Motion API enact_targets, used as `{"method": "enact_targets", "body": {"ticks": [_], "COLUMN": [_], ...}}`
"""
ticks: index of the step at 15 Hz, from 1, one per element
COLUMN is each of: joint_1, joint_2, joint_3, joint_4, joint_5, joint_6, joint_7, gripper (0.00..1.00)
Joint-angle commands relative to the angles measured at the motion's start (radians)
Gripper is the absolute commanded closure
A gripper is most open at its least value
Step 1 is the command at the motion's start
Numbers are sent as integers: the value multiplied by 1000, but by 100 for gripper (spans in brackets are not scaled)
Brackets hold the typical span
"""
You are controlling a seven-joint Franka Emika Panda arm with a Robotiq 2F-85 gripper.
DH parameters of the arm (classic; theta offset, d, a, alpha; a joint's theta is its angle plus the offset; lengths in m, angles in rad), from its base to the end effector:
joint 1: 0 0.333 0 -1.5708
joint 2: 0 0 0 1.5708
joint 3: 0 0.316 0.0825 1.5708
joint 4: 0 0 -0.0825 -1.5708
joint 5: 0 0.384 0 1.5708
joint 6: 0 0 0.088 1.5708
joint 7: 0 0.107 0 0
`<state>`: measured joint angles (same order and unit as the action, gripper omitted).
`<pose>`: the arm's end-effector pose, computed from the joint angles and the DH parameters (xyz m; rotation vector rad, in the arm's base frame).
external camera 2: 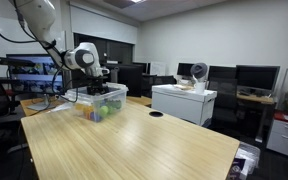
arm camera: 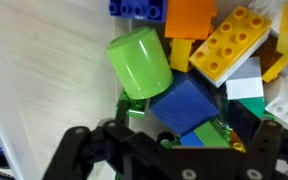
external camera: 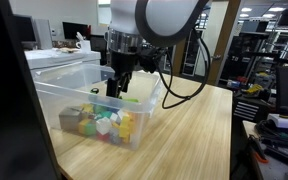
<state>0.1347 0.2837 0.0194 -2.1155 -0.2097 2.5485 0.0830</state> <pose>0.5834 0.0931 0.2932 3.0048 0.3551 0.2469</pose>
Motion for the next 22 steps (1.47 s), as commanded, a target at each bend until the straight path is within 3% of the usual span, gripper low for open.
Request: {"method": "enact_targets", "body": {"ticks": [1,9,14,15,16,20,22], "joint_1": [11,51,53,51,49,47,46], "joint_2": [64,145,149,148,144,136,130], "joint_3": [3,18,6,5,7,9,11], "joint_4": [69,186,179,175,168,147,139], "joint_5": [-12,-4,-7,-5,0,1,2], "joint_6": [-4,-9,-13,-12,-10,-9,-7], "joint_7": [13,6,11,10,6,0,-5], "gripper": [0,0,0,10,27,56,66]}}
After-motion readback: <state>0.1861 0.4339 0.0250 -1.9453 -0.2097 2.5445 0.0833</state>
